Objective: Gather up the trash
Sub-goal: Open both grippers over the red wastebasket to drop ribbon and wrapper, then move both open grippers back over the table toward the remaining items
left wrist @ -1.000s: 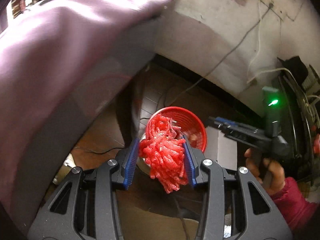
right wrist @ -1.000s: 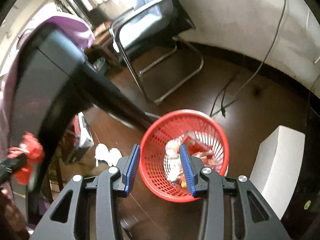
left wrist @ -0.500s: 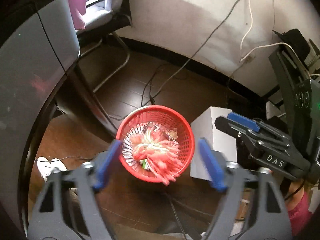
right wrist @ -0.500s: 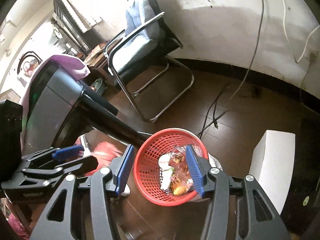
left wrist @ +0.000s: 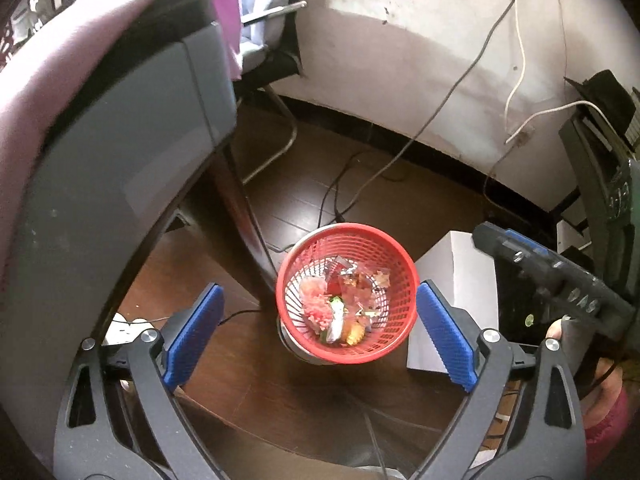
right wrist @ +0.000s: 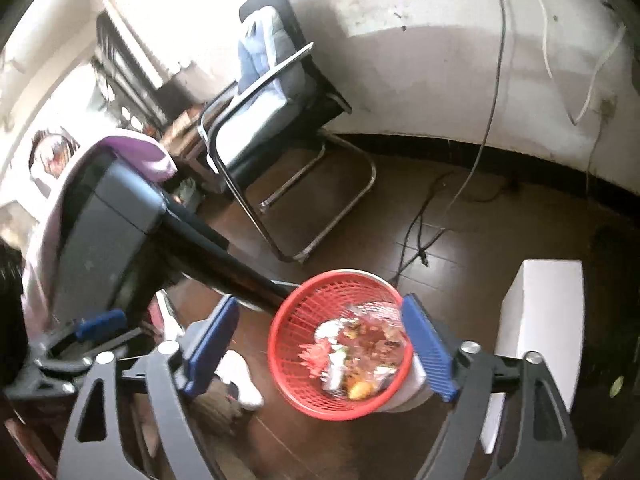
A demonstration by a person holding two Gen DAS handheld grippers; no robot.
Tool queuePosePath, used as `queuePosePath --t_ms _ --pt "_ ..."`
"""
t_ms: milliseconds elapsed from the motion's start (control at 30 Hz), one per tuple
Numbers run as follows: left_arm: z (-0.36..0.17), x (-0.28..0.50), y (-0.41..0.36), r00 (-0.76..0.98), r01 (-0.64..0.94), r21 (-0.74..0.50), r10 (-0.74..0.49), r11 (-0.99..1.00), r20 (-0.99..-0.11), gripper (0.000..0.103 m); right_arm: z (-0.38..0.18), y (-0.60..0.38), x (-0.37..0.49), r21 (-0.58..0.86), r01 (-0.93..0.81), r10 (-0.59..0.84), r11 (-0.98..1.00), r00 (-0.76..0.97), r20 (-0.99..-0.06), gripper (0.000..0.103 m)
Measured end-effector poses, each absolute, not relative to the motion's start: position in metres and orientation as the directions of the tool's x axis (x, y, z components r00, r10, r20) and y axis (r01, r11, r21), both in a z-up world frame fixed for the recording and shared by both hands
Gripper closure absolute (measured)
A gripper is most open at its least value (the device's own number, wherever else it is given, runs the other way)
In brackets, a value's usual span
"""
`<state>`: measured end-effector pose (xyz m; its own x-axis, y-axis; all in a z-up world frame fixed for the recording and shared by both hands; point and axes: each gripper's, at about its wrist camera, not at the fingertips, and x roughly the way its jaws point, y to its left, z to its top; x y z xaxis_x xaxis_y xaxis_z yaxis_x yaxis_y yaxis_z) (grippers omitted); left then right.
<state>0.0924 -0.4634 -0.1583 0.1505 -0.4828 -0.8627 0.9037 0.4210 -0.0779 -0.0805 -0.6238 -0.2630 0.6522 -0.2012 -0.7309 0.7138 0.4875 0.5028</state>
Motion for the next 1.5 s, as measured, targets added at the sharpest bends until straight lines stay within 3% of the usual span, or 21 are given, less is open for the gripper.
queuePosePath --t_ms 233,633,767,1033,1233,1500 --pt "-0.137 0.087 -0.44 0.19 0.899 -0.066 -0.522 0.433 -0.831 0.01 -0.242 -0.605 -0.065 0.413 0.721 -0.203 0.556 0.6 -0.774 0.006" --pt "-0.067 0.094 -0.358 0.377 0.849 0.002 -0.604 0.529 -0.703 0.008 -0.175 -0.524 -0.021 0.202 0.541 -0.233 0.817 0.629 -0.742 0.006" --pt "-0.04 0.111 -0.31 0.472 0.798 0.032 -0.592 0.601 -0.654 0.007 -0.152 -0.499 -0.009 0.194 0.456 -0.19 0.869 0.668 -0.719 0.006" --pt "0.015 0.209 -0.179 0.703 0.562 0.113 -0.401 0.819 -0.587 0.007 -0.114 -0.467 0.012 0.349 0.306 -0.007 0.886 0.76 -0.65 0.006" --pt "0.023 0.306 -0.099 0.755 0.351 0.078 -0.232 0.933 -0.613 0.007 -0.105 -0.442 0.049 0.391 0.252 0.084 0.885 0.741 -0.666 0.006" --pt "0.006 0.379 -0.064 0.71 0.307 -0.016 -0.24 0.951 -0.662 0.007 -0.068 -0.384 0.118 0.295 0.118 0.11 0.948 0.75 -0.652 0.006"
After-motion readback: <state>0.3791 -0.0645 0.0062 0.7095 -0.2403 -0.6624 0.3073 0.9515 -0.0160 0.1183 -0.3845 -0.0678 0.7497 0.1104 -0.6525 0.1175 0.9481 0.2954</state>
